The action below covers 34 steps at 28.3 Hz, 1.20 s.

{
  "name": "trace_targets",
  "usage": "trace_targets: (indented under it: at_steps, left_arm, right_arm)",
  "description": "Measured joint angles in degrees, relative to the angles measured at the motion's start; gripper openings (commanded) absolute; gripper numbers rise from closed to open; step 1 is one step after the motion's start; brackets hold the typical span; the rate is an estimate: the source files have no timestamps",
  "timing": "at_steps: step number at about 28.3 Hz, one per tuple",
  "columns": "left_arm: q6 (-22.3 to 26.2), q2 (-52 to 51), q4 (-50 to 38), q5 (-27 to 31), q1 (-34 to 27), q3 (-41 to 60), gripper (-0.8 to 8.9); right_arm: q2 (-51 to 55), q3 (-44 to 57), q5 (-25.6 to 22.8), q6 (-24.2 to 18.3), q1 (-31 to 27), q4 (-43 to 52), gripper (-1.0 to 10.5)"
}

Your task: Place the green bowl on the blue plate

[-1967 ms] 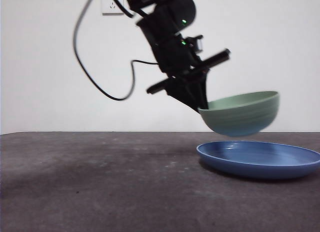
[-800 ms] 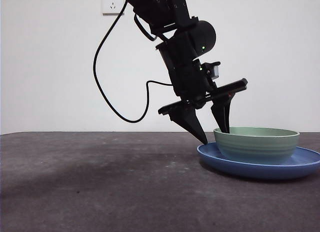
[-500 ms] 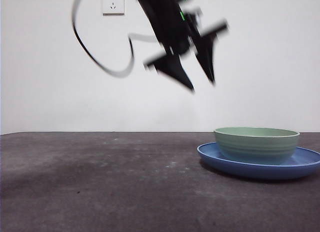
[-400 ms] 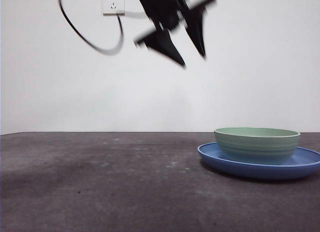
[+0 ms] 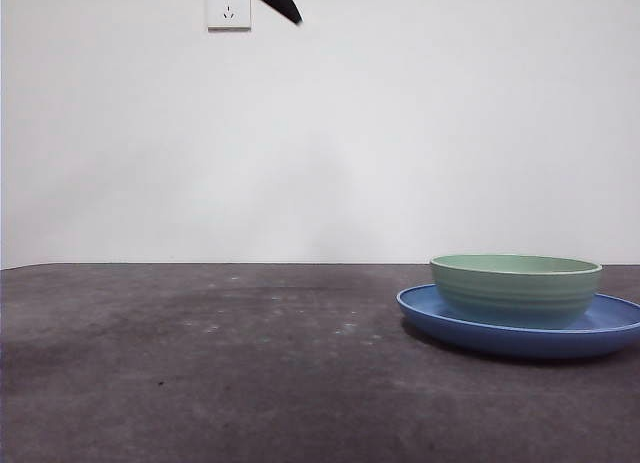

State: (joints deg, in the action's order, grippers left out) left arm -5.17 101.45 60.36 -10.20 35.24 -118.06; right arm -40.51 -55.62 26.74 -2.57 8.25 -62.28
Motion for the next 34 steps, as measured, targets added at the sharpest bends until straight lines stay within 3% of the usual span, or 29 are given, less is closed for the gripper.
trace_targets:
  at_steps: [7,14,25,34]
  left_arm:
    - [2.6,-7.1,0.5,0.0,0.0,5.2,2.94]
    - [2.9,-19.3,-8.9,-0.5,-1.5,25.8,2.94]
    - [4.0,-38.4,-17.8,-14.4,-1.6,52.6,2.93]
    - [4.9,-43.5,-19.3,-21.7,-1.6,62.7,2.88]
  right_arm:
    - [0.0,0.0,0.0,0.0,0.0,0.0,3.6]
    - [0.0,0.0,0.0,0.0,0.0,0.0,3.6]
    - [0.0,0.0,0.0,0.0,0.0,0.0,3.6]
    - [0.0,0.0,0.0,0.1,0.0,0.0,3.6]
